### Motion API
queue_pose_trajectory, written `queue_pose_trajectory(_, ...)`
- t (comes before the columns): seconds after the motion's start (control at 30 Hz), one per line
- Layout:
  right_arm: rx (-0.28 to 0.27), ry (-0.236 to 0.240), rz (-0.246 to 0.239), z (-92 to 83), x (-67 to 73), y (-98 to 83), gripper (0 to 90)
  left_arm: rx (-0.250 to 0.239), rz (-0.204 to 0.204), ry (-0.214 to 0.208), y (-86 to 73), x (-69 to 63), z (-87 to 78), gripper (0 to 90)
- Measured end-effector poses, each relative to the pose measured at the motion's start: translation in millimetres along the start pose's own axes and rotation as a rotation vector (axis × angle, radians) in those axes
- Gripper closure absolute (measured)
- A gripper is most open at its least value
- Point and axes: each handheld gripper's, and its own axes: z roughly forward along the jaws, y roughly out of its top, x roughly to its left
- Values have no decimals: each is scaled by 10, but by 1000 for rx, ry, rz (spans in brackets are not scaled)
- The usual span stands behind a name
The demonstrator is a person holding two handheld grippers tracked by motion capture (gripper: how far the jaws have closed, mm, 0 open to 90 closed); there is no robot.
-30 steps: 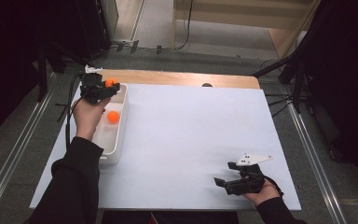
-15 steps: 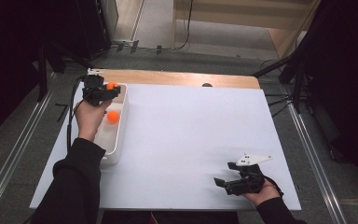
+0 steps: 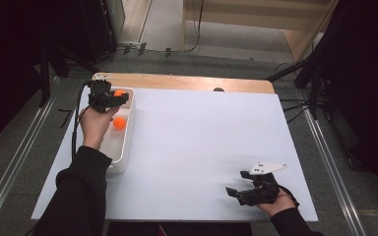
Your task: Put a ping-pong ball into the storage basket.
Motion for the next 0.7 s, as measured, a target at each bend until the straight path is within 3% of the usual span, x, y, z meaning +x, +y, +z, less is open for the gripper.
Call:
queue_pose_trajectory(0.13, -4, -2, 0, -2, -4, 1, 128, -14, -60, -83, 27, 44, -51, 337)
queue_pose_trajectory(0.23, -1, 2, 0, -3, 0, 1, 128, -19, -34, -93, 55, 31, -121, 336)
queue_pose_trajectory(0.33, -3, 1, 0, -6, 0, 1, 128, 0, -28, -132, 84, 5, -174, 291)
queue_pose_trajectory(0.43, -3, -1, 2, -10, 1, 1, 128, -12, -15, -156, 97, -32, -227, 289)
queue_pose_trajectory(0.7, -2, -4, -5, -10, 7, 8, 128, 12, 31, -222, 105, -124, -329, 288)
